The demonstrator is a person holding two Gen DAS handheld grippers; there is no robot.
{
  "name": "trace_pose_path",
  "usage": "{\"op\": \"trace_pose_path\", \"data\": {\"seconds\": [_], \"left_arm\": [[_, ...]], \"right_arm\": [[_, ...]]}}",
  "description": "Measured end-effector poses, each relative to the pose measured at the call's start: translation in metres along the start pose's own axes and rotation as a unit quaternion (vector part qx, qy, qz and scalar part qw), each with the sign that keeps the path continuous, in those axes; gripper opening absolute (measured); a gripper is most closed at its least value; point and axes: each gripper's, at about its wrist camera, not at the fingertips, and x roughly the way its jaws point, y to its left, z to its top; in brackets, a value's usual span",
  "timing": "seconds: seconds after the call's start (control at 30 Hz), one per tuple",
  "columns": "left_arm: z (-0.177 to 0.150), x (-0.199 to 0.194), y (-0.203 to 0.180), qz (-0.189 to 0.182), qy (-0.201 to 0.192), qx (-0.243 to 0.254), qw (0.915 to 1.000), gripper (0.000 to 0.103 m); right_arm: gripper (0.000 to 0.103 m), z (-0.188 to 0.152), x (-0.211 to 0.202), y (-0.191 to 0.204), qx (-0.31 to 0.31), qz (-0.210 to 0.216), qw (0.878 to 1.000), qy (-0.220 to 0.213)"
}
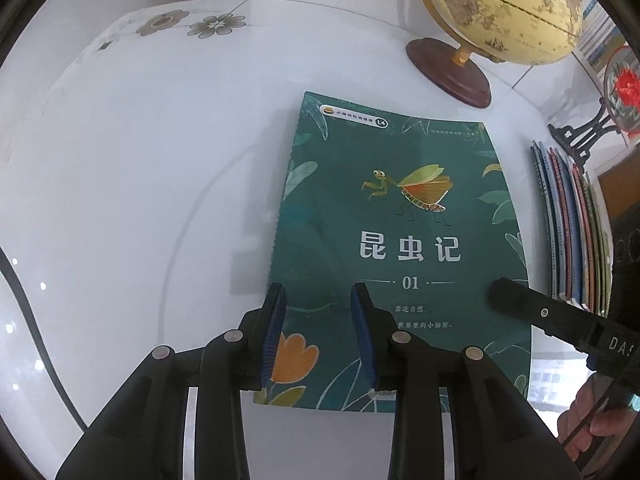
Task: Organize books
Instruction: 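Carry the green book beside the globe and lower it flat with the left tool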
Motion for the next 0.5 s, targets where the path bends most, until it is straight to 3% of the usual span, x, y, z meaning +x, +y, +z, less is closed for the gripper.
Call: {"op": "trace_pose_path", "data": {"seconds": [0.3, 0.37, 0.43, 0.5], "left_arm": [[-0.002, -0.013, -0.003, 0.013, -0.015, -0.001, 0.9998, 0.03], [0.0, -0.018, -0.002, 0.007, -0.02, -0.007, 0.9997, 0.03], [0.001, -0.019, -0.004, 0.007, -0.02, -0.015, 0.9997, 0.03], [0.003, -0.022, -0.006, 0.022, -0.015, -0.022, 0.9994, 0.03]], "right_arm": [[0.012, -0.002, -0.002, -0.006, 0.009, -0.047, 0.999, 0.002], [0.02, -0.002, -0.006, -0.011, 0.016, -0.062, 0.998, 0.002], [0.043, -0.002, -0.014, -0.014, 0.022, -0.067, 0.998, -0.005], [0.056, -0.001, -0.027, -0.015, 0.018, -0.065, 0.998, -0.016]]}}
